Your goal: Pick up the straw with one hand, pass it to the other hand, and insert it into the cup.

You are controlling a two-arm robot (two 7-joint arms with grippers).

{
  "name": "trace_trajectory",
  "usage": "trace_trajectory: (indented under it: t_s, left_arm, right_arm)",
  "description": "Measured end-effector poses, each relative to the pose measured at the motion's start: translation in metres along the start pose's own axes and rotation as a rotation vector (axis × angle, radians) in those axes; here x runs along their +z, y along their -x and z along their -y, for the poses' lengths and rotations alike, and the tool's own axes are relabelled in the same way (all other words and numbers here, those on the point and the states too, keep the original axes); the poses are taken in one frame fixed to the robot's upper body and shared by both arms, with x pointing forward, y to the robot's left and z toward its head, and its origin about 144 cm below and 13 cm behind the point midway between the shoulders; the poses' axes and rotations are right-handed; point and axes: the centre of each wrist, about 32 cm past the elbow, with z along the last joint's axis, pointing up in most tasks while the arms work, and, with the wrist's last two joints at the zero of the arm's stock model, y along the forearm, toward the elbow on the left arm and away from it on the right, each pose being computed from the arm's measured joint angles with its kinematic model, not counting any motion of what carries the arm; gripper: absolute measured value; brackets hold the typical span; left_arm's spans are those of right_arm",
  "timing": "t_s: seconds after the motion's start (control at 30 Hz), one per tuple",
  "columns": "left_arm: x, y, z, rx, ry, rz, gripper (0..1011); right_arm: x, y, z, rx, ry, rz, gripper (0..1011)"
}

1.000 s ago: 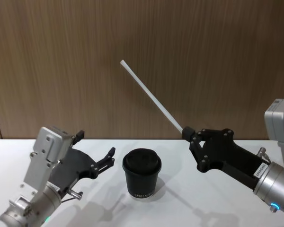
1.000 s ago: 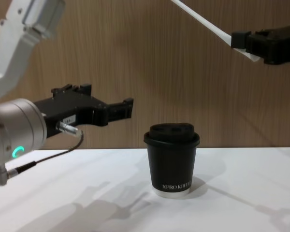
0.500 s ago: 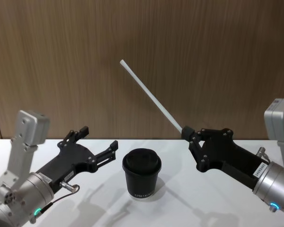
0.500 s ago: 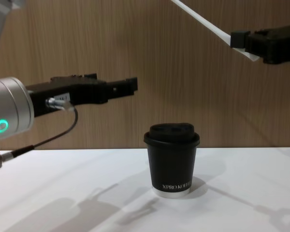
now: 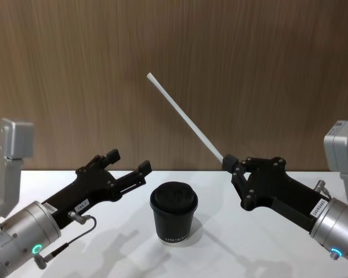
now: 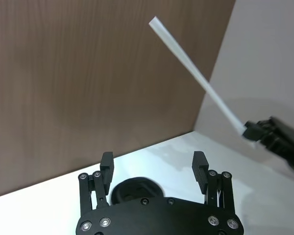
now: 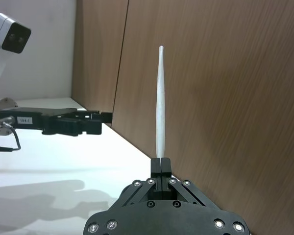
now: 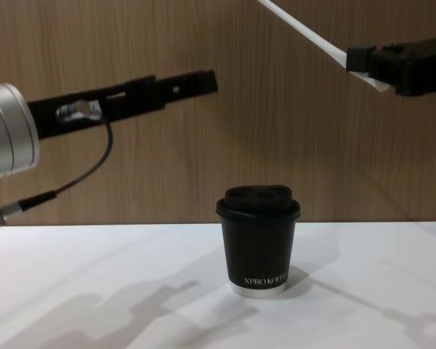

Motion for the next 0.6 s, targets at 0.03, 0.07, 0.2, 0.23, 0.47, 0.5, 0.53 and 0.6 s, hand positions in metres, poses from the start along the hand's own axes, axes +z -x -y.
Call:
trace_trajectory:
  t_s: [0.03, 0.07, 0.2, 0.23, 0.47, 0.5, 0.53, 0.6]
  left_arm:
    - [0.001, -0.001, 0.0, -0.015, 0.007, -0.025, 1003]
    - [0.002, -0.001, 0.0, -0.022, 0.01, -0.038, 1002]
    - [0.004, -0.003, 0.002, -0.06, 0.03, -0.101, 1003]
    - [0.005, -0.004, 0.003, -0.074, 0.039, -0.125, 1003]
    - [0.007, -0.007, 0.009, -0.14, 0.082, -0.237, 1003]
    - [0.007, -0.007, 0.009, -0.147, 0.085, -0.248, 1003]
    - [0.008, -0.007, 0.011, -0.159, 0.092, -0.268, 1002]
    - [0.009, -0.007, 0.014, -0.169, 0.1, -0.286, 1003]
  right_arm:
    - [0.0, 0.0, 0.0, 0.0, 0.0, 0.0, 4]
    - [0.0, 0.0, 0.0, 0.0, 0.0, 0.0, 4]
    - [0.0, 0.0, 0.0, 0.0, 0.0, 0.0, 4]
    - [0.0, 0.0, 0.0, 0.0, 0.0, 0.0, 4]
    - [0.0, 0.0, 0.0, 0.0, 0.0, 0.0, 4]
    - [0.0, 0.0, 0.0, 0.0, 0.0, 0.0, 4]
    - [0.0, 0.0, 0.0, 0.0, 0.0, 0.0, 4]
    - [0.0, 0.0, 0.0, 0.0, 0.0, 0.0, 4]
